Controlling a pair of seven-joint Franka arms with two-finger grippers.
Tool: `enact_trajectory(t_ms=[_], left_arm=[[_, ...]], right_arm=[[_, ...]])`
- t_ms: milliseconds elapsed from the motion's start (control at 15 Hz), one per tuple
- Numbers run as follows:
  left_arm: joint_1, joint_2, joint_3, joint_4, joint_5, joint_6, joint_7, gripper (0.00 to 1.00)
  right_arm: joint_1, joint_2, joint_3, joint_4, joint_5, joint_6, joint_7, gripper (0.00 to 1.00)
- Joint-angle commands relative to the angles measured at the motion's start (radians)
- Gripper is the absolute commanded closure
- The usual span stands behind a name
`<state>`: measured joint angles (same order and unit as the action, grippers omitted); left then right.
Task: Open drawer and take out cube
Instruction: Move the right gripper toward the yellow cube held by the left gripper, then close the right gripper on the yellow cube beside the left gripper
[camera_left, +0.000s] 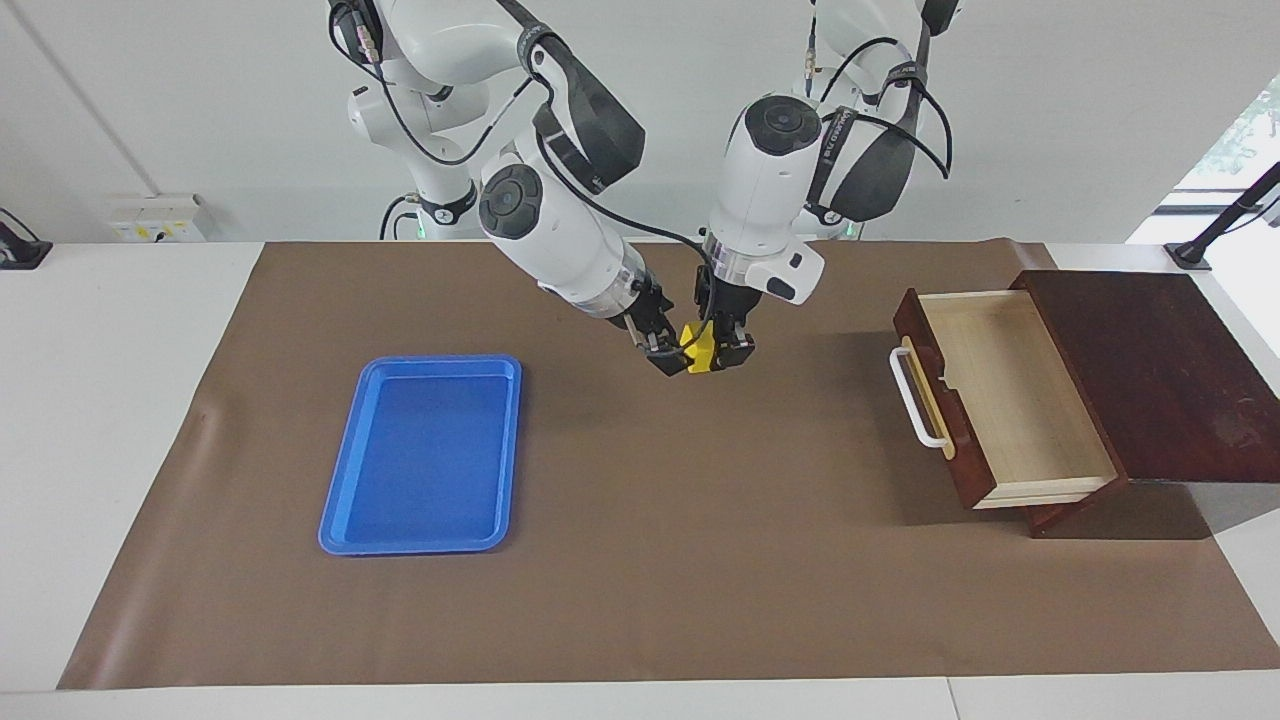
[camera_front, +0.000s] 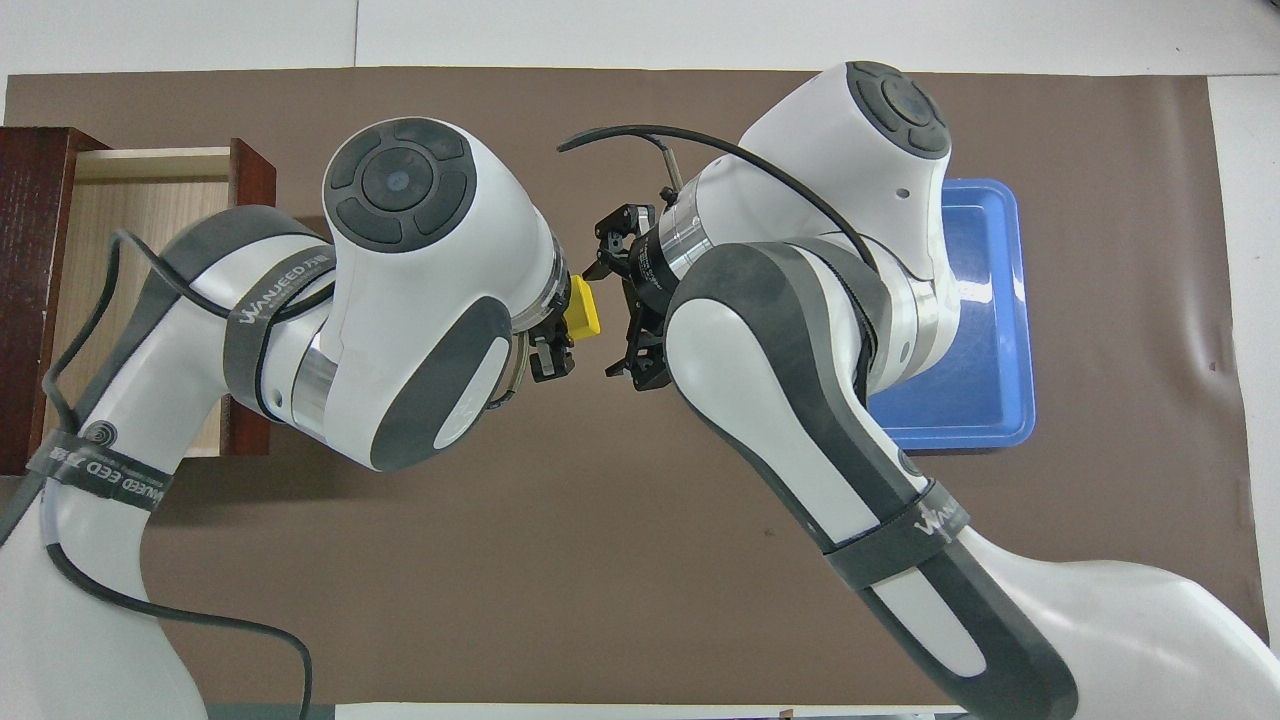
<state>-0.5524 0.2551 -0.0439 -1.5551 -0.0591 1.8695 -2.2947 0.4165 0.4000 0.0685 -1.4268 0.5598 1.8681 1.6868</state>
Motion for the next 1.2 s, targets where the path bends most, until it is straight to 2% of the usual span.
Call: enact_trajectory(t_ms=[0, 400, 600, 1133], left_arm=[[0.002, -0.01, -0.007, -0.017, 0.009, 0.02, -0.003, 1.0], [0.0, -0.011, -0.007, -0.019, 0.009, 0.02, -0.003, 1.0], [0.0, -0.01, -0.007, -0.019, 0.009, 0.02, -0.003, 1.0], [0.0, -0.01, -0.007, -0.019, 0.009, 0.022, -0.003, 1.0]], right_arm=[[0.013, -0.004, 0.001, 0.0, 0.006, 0.025, 0.019, 0.0], [-0.01, 0.008, -0.006, 0.002, -0.006, 0.029, -0.029, 0.0], [-0.007, 0.04, -0.006, 0.051, -0.003, 0.02, -0.029, 0.0], [0.01, 0.076, -0.006, 0.084, 0.0, 0.031, -0.022, 0.0]])
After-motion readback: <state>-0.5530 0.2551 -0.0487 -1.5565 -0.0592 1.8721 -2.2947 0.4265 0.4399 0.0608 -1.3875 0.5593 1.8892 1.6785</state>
